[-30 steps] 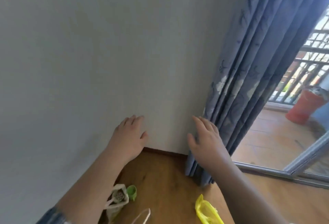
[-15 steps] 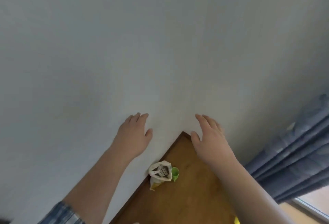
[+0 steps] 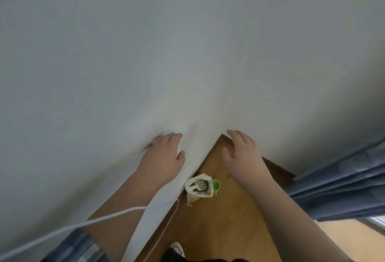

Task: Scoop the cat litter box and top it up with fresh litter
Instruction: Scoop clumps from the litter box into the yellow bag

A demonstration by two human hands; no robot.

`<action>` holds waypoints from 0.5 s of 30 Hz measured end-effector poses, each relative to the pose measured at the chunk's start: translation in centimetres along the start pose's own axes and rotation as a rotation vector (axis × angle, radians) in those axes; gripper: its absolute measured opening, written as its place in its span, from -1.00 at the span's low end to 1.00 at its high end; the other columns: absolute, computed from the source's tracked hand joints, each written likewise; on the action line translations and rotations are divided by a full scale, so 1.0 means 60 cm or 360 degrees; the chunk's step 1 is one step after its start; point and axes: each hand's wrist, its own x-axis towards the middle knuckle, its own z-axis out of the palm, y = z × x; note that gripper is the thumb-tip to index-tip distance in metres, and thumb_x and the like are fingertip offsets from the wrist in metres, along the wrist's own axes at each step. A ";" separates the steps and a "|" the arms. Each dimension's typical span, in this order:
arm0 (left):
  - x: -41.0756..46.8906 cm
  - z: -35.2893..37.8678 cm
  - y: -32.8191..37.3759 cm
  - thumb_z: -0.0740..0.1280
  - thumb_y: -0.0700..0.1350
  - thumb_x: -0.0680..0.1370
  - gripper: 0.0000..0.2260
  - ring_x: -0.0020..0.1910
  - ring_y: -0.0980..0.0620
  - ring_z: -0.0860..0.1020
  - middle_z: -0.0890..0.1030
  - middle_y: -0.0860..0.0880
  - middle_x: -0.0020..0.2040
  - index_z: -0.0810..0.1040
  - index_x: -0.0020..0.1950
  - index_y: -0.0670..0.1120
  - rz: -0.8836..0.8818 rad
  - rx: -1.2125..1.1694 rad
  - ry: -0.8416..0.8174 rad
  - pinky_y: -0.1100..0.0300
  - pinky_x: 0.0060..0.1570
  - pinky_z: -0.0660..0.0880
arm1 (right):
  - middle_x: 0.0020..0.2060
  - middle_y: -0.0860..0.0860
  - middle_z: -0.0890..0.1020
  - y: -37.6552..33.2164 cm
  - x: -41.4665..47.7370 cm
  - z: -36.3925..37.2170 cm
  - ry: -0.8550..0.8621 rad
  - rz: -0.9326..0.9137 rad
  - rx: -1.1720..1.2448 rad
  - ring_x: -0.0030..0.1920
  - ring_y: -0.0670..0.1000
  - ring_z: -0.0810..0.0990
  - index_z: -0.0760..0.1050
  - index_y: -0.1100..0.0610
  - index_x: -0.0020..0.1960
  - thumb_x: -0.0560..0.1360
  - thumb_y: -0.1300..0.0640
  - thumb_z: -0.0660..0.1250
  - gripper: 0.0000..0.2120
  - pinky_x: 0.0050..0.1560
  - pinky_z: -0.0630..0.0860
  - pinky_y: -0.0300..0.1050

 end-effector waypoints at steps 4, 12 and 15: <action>0.030 0.047 0.002 0.18 -0.02 0.63 -0.54 0.45 0.00 0.31 0.37 0.00 0.48 0.27 0.53 -0.01 0.0047 -0.0077 -0.0147 0.08 0.38 0.30 | 0.55 -0.05 0.24 0.044 0.020 0.043 -0.0123 0.0121 -0.0008 0.56 0.00 0.09 0.16 -0.01 0.58 0.63 0.01 0.16 -0.46 0.55 0.13 0.02; 0.092 0.233 -0.023 0.15 0.00 0.63 -0.55 0.44 -0.01 0.32 0.35 0.01 0.48 0.23 0.53 0.04 -0.0214 -0.0059 -0.0474 0.03 0.37 0.33 | 0.51 -0.02 0.30 0.184 0.089 0.177 -0.0462 0.0218 0.0006 0.54 0.05 0.15 0.21 0.00 0.55 0.62 0.05 0.16 -0.50 0.49 0.19 0.01; 0.110 0.337 -0.033 0.15 0.01 0.63 -0.57 0.40 -0.01 0.36 0.38 0.03 0.45 0.26 0.51 0.05 -0.0318 -0.0072 -0.0585 0.03 0.31 0.37 | 0.47 0.02 0.35 0.254 0.116 0.254 -0.0594 0.0283 0.0016 0.50 0.09 0.22 0.22 0.04 0.55 0.60 0.08 0.13 -0.49 0.46 0.23 0.03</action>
